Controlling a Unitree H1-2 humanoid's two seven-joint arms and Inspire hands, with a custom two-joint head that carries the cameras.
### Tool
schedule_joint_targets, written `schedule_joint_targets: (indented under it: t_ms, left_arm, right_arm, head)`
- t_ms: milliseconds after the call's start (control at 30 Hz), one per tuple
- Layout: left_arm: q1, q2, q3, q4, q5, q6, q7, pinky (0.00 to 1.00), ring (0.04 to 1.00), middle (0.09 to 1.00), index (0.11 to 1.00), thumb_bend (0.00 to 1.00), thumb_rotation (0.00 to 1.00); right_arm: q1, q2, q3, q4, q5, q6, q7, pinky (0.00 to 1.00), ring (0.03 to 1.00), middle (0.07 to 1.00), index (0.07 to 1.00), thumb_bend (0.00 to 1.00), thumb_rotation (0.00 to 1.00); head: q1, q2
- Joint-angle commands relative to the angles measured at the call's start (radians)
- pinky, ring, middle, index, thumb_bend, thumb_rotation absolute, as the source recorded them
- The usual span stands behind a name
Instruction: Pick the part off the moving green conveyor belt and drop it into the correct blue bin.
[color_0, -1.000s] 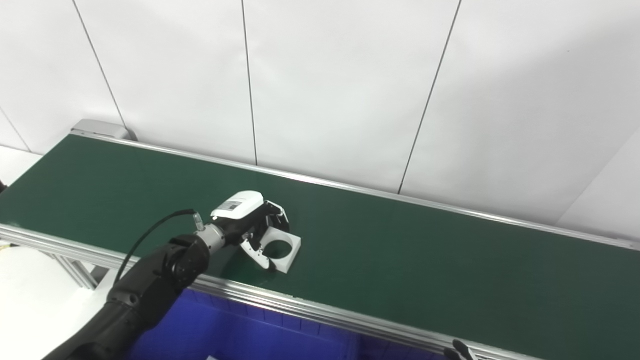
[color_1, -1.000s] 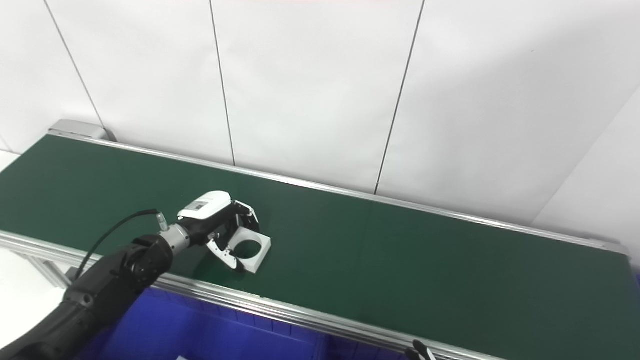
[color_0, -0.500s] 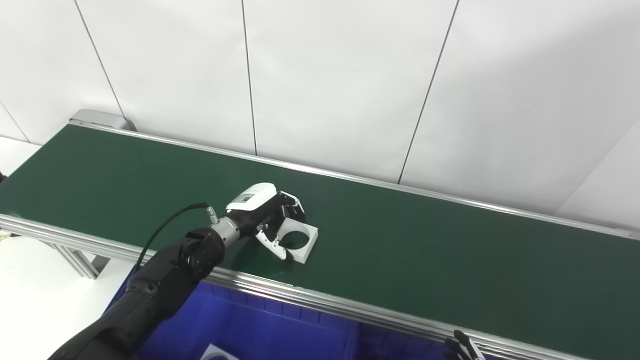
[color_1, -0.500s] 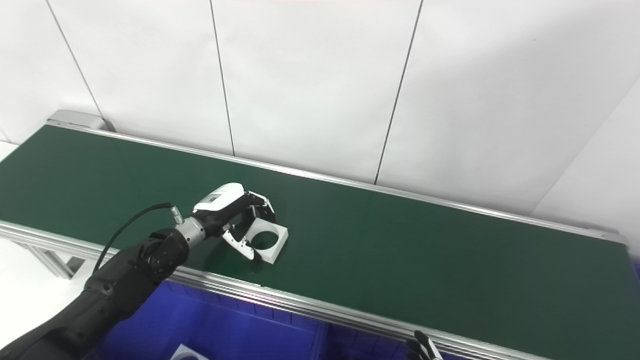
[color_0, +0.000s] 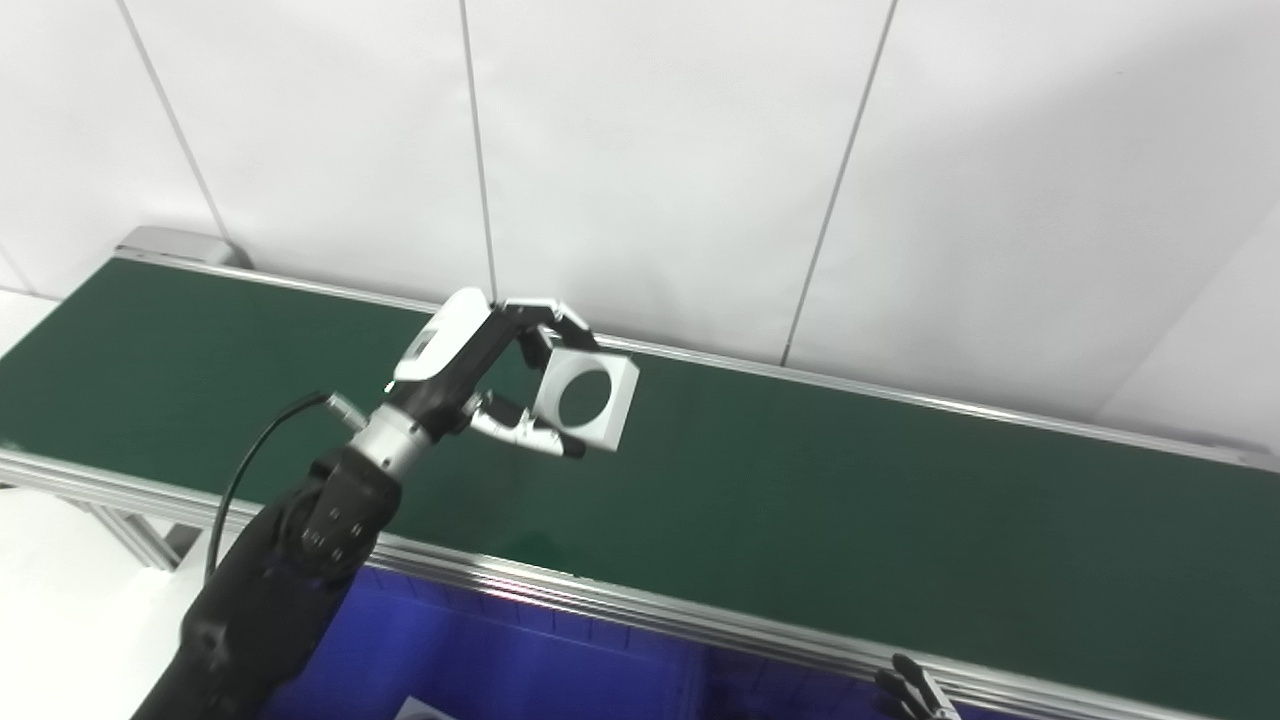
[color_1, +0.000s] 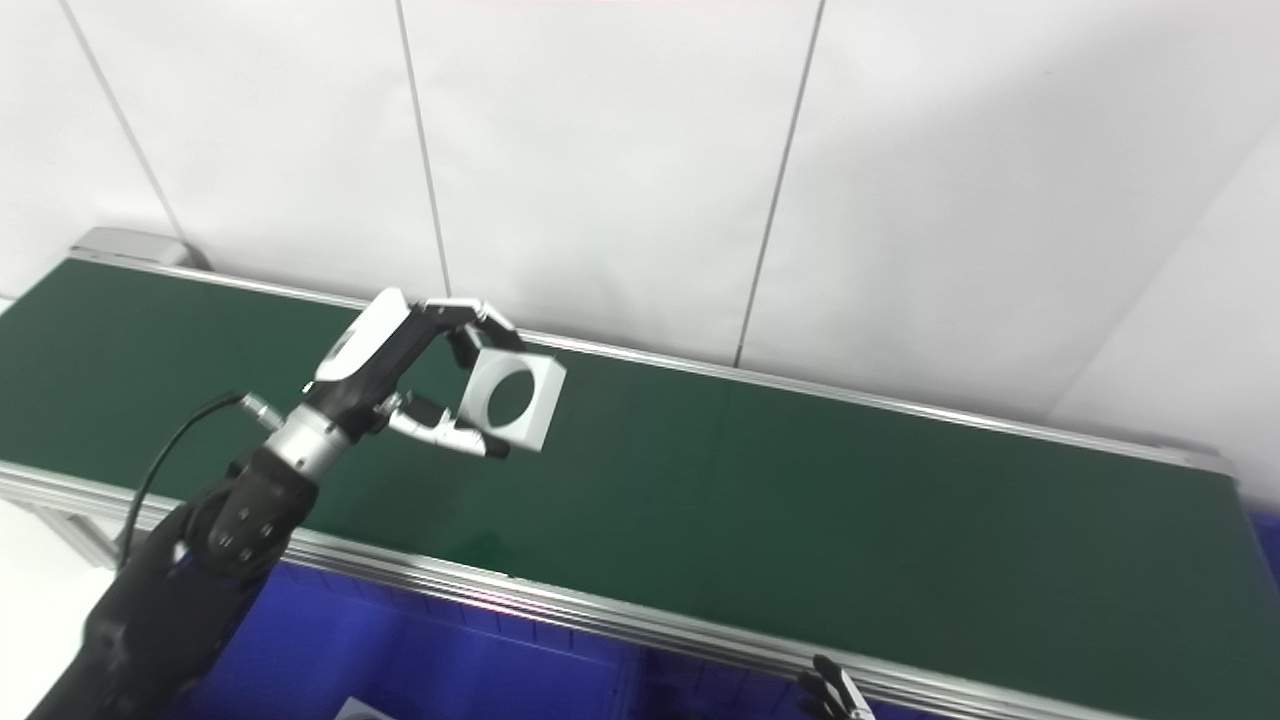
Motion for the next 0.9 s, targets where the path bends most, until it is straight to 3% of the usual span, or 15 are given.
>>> schedule_joint_targets:
  t_ms: [0, 167, 200, 433, 633, 867]
  left_arm:
    - [0.008, 0.011, 0.024, -0.06, -0.029, -0.007, -0.001, 0.39, 0.413, 0.506, 0.516, 0.5, 0.0]
    - [0.085, 0.008, 0.029, -0.097, -0.043, -0.029, -0.011, 0.38, 0.407, 0.512, 0.508, 0.5, 0.0]
    - [0.096, 0.012, 0.026, -0.1, -0.049, -0.039, -0.017, 0.35, 0.391, 0.517, 0.511, 0.5, 0.0]
    - [0.164, 0.027, 0.002, -0.095, -0.125, -0.108, -0.083, 0.36, 0.39, 0.503, 0.528, 0.5, 0.0]
    - [0.224, 0.047, -0.015, -0.071, -0.191, -0.13, -0.147, 0.39, 0.408, 0.499, 0.524, 0.5, 0.0]
    - [0.294, 0.072, 0.002, -0.074, -0.187, -0.133, -0.166, 0.42, 0.43, 0.496, 0.508, 0.5, 0.0]
  right_arm:
    - [-0.003, 0.004, 0.0, -0.031, 0.005, -0.058, -0.005, 0.74, 0.828, 0.86, 0.914, 0.88, 0.54]
    - [0.004, 0.019, -0.004, -0.05, -0.011, -0.045, 0.0, 0.75, 0.827, 0.862, 0.918, 0.89, 0.55]
    - [0.006, 0.021, -0.004, -0.054, -0.015, -0.042, 0.0, 0.76, 0.829, 0.864, 0.92, 0.89, 0.55]
    - [0.007, 0.036, -0.007, -0.066, -0.022, -0.037, 0.001, 0.78, 0.838, 0.866, 0.925, 0.88, 0.56]
    - [0.009, 0.041, -0.01, -0.087, -0.031, -0.02, 0.005, 0.77, 0.837, 0.865, 0.927, 0.87, 0.57]
    - [0.011, 0.041, -0.018, -0.106, -0.036, -0.009, 0.009, 0.76, 0.829, 0.86, 0.923, 0.87, 0.56]
  head:
    - [-0.015, 0.009]
    - [-0.045, 0.033]
    - [-0.048, 0.038]
    - [-0.07, 0.071]
    - [-0.081, 0.092]
    - [-0.087, 0.119]
